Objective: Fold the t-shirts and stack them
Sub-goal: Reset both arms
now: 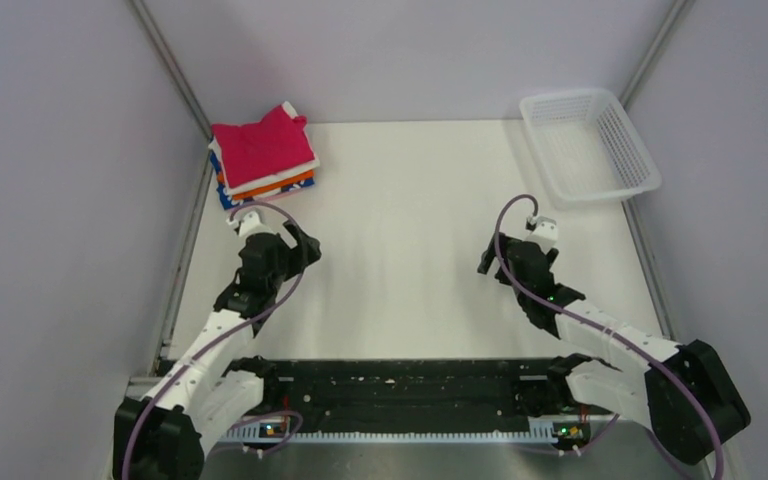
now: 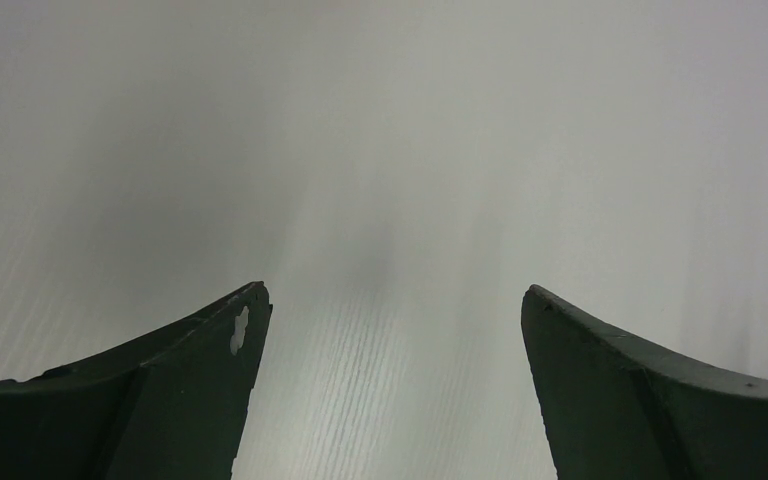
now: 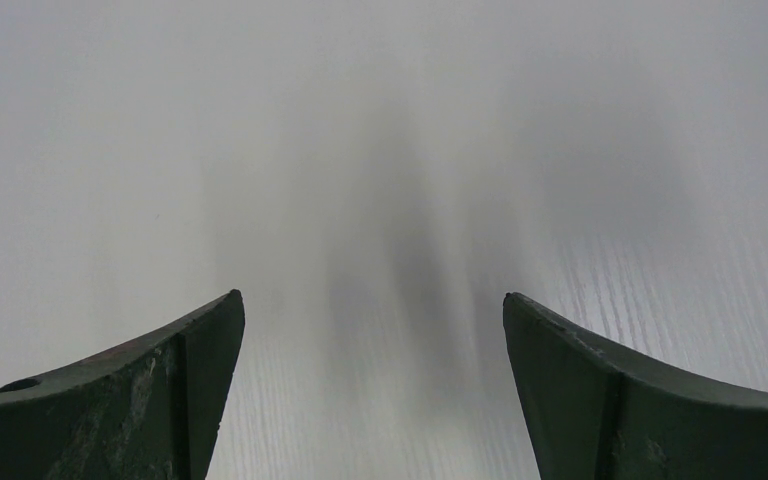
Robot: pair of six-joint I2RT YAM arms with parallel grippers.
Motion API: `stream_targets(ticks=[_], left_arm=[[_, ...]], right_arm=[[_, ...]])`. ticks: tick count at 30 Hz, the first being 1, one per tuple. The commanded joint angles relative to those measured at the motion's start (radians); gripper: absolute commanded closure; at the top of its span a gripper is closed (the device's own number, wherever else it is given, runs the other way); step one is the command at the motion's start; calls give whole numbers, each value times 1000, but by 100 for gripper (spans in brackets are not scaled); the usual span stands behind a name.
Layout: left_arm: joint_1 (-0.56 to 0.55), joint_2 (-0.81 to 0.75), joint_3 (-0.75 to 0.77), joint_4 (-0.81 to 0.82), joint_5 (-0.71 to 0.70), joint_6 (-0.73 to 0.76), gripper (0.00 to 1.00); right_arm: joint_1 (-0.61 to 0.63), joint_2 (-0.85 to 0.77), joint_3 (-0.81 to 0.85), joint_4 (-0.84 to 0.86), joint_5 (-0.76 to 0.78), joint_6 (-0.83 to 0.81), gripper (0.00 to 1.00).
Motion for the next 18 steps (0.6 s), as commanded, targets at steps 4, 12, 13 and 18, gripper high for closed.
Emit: stream_targets(ticks=[4, 12, 13, 18], left_arm=[[2, -8, 18, 164, -51, -8, 1], [2, 77, 106, 207, -88, 15, 1], [2, 84, 110, 209, -95, 16, 1], [2, 105, 116, 229, -131, 28, 1]], right_arm=[[-8, 85, 34, 111, 165, -6, 1], [-8, 244, 166, 77, 288, -55, 1], [-8, 262, 181, 77, 276, -70, 1], [-3, 249, 170, 161, 213, -96, 1]])
